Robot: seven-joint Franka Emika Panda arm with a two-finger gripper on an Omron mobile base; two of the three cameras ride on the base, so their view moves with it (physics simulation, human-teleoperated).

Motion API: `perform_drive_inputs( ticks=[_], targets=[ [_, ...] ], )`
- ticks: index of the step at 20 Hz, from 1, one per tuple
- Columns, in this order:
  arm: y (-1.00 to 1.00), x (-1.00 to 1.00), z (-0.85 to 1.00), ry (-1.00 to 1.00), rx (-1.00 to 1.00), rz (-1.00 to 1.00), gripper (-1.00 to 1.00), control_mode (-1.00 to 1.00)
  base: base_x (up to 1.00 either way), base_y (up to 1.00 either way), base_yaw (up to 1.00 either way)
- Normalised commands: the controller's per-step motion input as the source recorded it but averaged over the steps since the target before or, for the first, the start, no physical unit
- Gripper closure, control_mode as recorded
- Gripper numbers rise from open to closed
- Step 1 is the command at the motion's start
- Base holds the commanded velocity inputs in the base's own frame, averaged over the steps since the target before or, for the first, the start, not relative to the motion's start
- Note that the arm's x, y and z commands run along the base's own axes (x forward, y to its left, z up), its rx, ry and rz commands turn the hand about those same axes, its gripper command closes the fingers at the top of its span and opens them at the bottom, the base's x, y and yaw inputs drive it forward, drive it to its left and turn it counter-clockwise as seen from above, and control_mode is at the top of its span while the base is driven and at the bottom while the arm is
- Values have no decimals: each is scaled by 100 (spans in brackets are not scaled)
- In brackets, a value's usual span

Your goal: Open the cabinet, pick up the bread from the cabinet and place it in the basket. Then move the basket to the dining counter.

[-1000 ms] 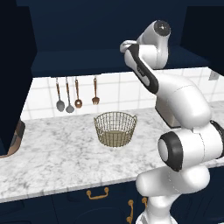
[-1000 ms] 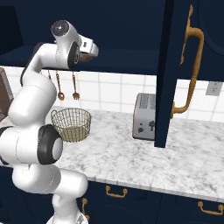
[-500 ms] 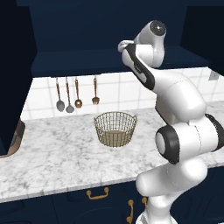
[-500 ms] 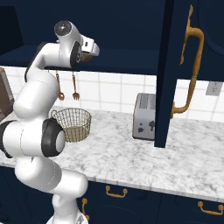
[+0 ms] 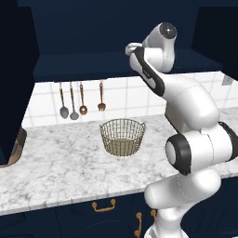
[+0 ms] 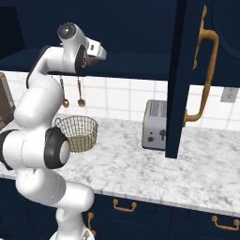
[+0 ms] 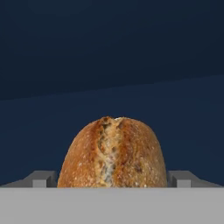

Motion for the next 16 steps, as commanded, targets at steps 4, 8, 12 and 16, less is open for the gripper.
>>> perform_drive_inputs(
  ticks=[4, 8, 12, 16],
  targets=[
    [0, -47, 0, -26, 0, 0, 100, -100, 0, 0, 0],
    [-3, -75, 1, -21, 0, -1, 100, -100, 0, 0, 0],
    [-12, -100, 32, -12, 0, -7, 100, -100, 0, 0, 0],
    [-3, -99, 69, -3, 0, -4, 100, -100, 0, 0, 0]
  ],
)
